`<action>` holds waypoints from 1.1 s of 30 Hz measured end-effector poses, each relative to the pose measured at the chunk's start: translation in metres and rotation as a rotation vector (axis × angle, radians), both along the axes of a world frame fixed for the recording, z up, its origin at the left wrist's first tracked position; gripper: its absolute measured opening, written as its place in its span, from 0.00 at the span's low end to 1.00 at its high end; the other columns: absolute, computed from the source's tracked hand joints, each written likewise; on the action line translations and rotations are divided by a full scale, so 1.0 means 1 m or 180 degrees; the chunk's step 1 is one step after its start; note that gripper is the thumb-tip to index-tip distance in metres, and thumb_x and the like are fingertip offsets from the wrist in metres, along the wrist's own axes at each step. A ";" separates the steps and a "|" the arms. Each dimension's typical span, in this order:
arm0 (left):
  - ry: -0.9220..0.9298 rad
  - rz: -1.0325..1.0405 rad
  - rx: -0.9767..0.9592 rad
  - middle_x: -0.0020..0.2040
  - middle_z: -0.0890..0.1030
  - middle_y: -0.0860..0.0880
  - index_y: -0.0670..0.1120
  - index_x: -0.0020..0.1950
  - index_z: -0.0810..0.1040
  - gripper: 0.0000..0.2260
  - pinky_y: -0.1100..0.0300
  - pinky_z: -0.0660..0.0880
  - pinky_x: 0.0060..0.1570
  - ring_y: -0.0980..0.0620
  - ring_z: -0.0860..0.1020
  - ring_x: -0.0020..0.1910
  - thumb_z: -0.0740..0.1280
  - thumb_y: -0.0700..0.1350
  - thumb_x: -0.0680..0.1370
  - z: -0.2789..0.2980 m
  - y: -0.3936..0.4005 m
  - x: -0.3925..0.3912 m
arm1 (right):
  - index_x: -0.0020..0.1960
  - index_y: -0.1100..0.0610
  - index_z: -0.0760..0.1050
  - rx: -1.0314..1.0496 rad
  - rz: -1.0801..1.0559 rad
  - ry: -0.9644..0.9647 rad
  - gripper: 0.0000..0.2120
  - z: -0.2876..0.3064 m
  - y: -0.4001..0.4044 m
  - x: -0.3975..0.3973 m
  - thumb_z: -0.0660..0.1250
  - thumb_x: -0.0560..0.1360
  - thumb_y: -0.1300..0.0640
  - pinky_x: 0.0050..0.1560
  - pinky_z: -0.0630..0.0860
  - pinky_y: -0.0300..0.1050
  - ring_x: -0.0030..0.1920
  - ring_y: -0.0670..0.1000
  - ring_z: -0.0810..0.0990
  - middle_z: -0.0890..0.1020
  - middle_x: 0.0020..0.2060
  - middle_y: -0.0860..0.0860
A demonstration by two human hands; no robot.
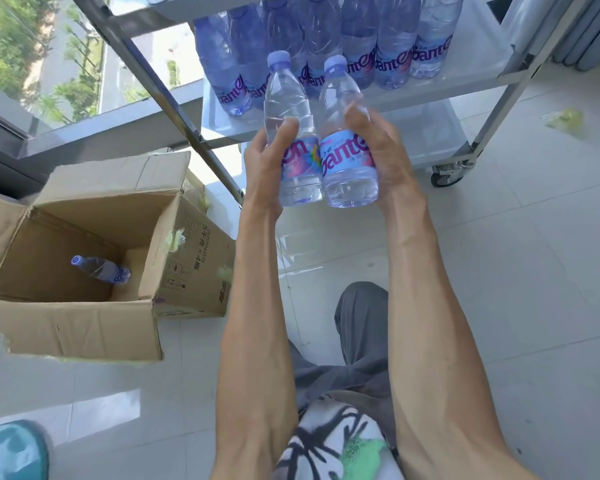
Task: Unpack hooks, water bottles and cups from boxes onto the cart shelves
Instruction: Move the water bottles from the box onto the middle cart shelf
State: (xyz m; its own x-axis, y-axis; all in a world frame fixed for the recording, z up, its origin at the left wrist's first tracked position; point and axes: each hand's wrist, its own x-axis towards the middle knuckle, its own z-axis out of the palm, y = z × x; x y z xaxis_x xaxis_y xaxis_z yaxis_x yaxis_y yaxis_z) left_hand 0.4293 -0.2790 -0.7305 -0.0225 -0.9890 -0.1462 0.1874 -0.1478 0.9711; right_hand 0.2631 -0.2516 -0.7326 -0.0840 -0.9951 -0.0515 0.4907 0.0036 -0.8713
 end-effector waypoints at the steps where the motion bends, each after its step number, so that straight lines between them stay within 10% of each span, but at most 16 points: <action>1: -0.0070 0.0033 -0.0048 0.49 0.84 0.38 0.36 0.58 0.78 0.20 0.51 0.80 0.47 0.41 0.84 0.47 0.74 0.49 0.73 0.000 -0.004 -0.005 | 0.57 0.63 0.77 0.0072 -0.0034 0.0036 0.18 0.001 -0.005 -0.005 0.75 0.72 0.54 0.47 0.82 0.55 0.46 0.58 0.84 0.84 0.47 0.59; 7: -0.0361 0.0121 -0.0170 0.39 0.84 0.49 0.42 0.49 0.79 0.15 0.58 0.79 0.39 0.50 0.84 0.39 0.76 0.50 0.70 -0.008 -0.020 -0.044 | 0.54 0.63 0.79 0.0469 -0.0402 0.0764 0.25 -0.008 -0.015 -0.041 0.81 0.62 0.54 0.51 0.79 0.69 0.49 0.65 0.84 0.85 0.48 0.61; 15: -0.0831 0.0336 -0.0628 0.46 0.85 0.52 0.49 0.53 0.81 0.17 0.50 0.81 0.51 0.53 0.84 0.46 0.79 0.48 0.66 -0.020 -0.049 -0.082 | 0.53 0.46 0.79 0.0649 -0.1137 0.1559 0.24 -0.023 -0.017 -0.057 0.82 0.59 0.48 0.46 0.83 0.51 0.44 0.48 0.86 0.86 0.44 0.47; 20: -0.1151 0.0291 -0.0586 0.46 0.85 0.55 0.50 0.54 0.83 0.18 0.52 0.81 0.50 0.58 0.83 0.44 0.78 0.50 0.66 -0.028 -0.069 -0.107 | 0.56 0.53 0.79 0.0654 -0.1785 0.2038 0.22 -0.025 -0.025 -0.058 0.79 0.64 0.52 0.48 0.79 0.46 0.44 0.40 0.82 0.84 0.44 0.43; 33: -0.1385 0.0743 -0.0752 0.49 0.79 0.50 0.52 0.51 0.81 0.18 0.50 0.78 0.51 0.54 0.79 0.47 0.76 0.49 0.63 -0.026 -0.110 -0.199 | 0.68 0.57 0.72 0.0765 -0.2783 0.2163 0.32 -0.025 -0.115 -0.121 0.78 0.65 0.60 0.55 0.74 0.45 0.58 0.55 0.77 0.75 0.56 0.52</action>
